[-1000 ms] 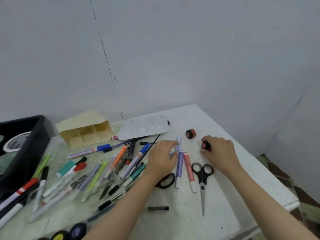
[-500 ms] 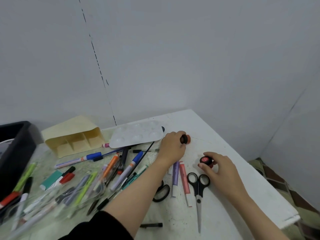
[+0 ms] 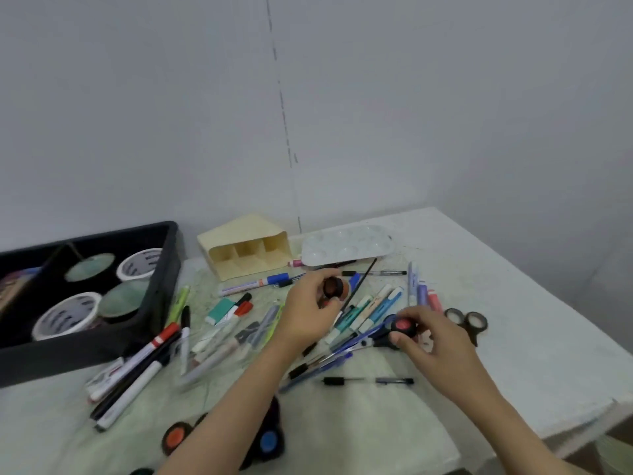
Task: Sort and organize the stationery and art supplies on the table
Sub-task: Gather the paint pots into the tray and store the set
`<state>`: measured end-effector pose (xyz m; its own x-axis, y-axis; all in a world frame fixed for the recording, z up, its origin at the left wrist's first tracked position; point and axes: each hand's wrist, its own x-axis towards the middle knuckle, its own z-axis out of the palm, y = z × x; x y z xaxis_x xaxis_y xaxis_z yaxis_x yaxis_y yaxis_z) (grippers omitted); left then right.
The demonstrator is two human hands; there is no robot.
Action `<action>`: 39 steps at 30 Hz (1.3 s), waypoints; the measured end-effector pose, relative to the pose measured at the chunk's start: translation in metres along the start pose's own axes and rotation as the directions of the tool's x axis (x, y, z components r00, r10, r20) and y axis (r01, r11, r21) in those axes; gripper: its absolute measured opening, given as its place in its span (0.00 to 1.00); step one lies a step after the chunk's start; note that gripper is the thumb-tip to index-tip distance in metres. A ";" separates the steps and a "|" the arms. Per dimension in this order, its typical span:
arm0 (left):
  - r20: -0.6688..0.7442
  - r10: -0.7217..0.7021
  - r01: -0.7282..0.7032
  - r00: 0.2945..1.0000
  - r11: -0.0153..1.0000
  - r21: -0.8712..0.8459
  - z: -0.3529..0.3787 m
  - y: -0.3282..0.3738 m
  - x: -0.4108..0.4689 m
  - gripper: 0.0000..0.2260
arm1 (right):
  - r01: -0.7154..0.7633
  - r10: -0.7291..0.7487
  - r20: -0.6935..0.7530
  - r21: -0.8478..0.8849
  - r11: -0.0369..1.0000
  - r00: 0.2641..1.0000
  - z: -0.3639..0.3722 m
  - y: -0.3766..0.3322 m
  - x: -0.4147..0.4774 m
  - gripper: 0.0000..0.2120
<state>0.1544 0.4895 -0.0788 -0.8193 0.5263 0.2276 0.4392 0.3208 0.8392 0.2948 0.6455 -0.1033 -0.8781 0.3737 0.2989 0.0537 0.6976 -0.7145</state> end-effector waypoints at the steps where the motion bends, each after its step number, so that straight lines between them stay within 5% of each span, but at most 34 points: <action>1: -0.018 -0.021 0.021 1.000 1.000 0.013 -0.018 -0.005 -0.016 0.17 | 0.019 -0.019 0.025 0.017 1.000 1.000 0.011 -0.015 -0.006 0.13; 14: -0.168 -0.125 0.155 0.978 0.972 0.179 -0.192 -0.075 -0.178 0.17 | 0.099 -0.120 0.165 0.132 0.986 0.979 0.113 -0.132 -0.063 0.15; 31: -0.079 -0.016 0.048 0.997 0.902 0.429 -0.214 -0.121 -0.219 0.11 | 0.129 -0.150 0.135 0.152 0.980 0.979 0.174 -0.180 -0.089 0.14; 39: -0.108 -0.041 0.064 0.993 0.973 0.221 -0.211 -0.133 -0.230 0.13 | 0.173 -0.210 0.209 0.185 0.968 0.955 0.194 -0.193 -0.084 0.16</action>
<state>0.2063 0.1598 -0.1385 -0.8716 0.4245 0.2453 0.4565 0.5203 0.7217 0.2663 0.3608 -0.1131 -0.9492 0.0826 0.3037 -0.1875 0.6267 -0.7564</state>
